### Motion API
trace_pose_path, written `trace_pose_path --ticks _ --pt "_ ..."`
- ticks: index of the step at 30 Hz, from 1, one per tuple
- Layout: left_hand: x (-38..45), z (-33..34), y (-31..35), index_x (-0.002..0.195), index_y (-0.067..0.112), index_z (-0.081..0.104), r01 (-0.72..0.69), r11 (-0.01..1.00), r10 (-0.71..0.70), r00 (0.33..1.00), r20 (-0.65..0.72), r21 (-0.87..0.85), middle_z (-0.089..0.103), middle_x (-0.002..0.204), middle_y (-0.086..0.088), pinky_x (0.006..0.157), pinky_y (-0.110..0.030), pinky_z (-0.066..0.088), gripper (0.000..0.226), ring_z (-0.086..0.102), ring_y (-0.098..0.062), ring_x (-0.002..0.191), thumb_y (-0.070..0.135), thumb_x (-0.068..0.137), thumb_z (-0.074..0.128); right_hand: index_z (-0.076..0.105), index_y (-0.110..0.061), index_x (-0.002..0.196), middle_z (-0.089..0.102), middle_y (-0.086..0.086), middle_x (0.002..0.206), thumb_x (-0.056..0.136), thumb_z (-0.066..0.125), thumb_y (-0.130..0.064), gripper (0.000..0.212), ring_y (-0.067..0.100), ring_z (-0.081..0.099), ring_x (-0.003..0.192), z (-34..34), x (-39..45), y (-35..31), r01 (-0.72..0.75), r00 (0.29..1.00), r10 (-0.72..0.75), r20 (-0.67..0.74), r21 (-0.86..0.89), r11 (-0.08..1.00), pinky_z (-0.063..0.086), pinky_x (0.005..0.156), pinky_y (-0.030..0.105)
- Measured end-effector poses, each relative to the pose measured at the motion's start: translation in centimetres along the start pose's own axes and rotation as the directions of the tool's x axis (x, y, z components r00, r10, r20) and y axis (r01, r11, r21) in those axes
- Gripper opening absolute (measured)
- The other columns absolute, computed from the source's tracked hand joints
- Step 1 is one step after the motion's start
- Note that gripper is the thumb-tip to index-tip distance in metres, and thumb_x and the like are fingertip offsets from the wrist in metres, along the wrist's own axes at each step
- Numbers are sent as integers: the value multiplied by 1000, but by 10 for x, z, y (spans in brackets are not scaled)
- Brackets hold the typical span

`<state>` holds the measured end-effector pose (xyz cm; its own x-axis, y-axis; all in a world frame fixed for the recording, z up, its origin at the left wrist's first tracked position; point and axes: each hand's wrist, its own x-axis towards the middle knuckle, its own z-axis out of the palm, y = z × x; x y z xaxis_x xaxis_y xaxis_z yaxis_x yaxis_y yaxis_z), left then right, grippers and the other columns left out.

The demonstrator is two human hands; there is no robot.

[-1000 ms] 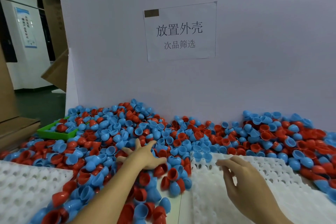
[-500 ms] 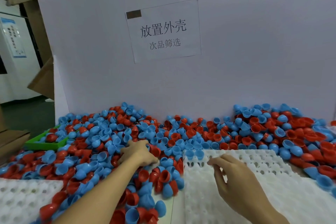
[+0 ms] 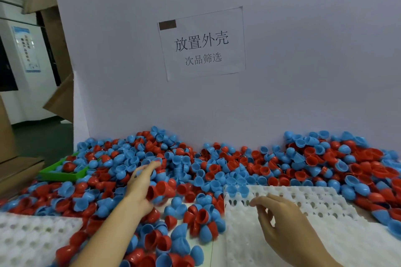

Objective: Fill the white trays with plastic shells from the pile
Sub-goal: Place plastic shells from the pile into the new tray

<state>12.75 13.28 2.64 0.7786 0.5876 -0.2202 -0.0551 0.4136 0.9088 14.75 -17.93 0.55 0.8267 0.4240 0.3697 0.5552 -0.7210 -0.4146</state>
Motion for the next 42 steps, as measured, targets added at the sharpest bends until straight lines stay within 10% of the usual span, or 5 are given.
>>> trace_pose_path --ticks 8,18,23,35,42 --pt "-52 15 -35 93 11 74 140 922 -63 974 218 -361 75 90 -18 68 -46 60 30 74 -31 74 37 81 71 67 -31 119 66 -20 99 102 52 -24 24 -3 63 81 -19 40 -32 33 979 -66 193 172 985 53 72 13" --pt "-74 41 -62 90 26 69 -193 954 186 981 -52 -227 76 99 -14 74 -57 61 17 74 -37 91 25 77 80 46 -45 92 62 -2 79 78 70 -60 32 7 56 63 -37 36 -86 184 854 -285 436 259 948 49 58 21" --pt "-67 32 -60 78 30 67 -224 945 186 967 -172 -240 74 100 -14 66 -45 60 14 72 -33 85 27 81 81 68 -33 85 52 -36 59 84 75 -38 9 -9 52 54 -24 32 -102 319 873 -342 349 123 940 36 48 17" --pt "-72 37 -64 89 29 66 -200 928 147 972 -186 -314 73 104 -12 51 -34 55 15 72 -31 87 29 83 79 56 -17 71 53 -6 66 84 65 -48 35 16 54 63 15 29 -114 232 970 -218 110 -138 963 48 59 29" --pt "-70 35 -61 103 24 63 -145 919 110 987 -115 -366 72 111 -16 67 -48 62 24 72 -41 98 29 85 77 78 -24 89 71 -14 75 88 70 -22 8 2 68 75 17 39 -99 89 979 -142 148 316 945 57 64 17"
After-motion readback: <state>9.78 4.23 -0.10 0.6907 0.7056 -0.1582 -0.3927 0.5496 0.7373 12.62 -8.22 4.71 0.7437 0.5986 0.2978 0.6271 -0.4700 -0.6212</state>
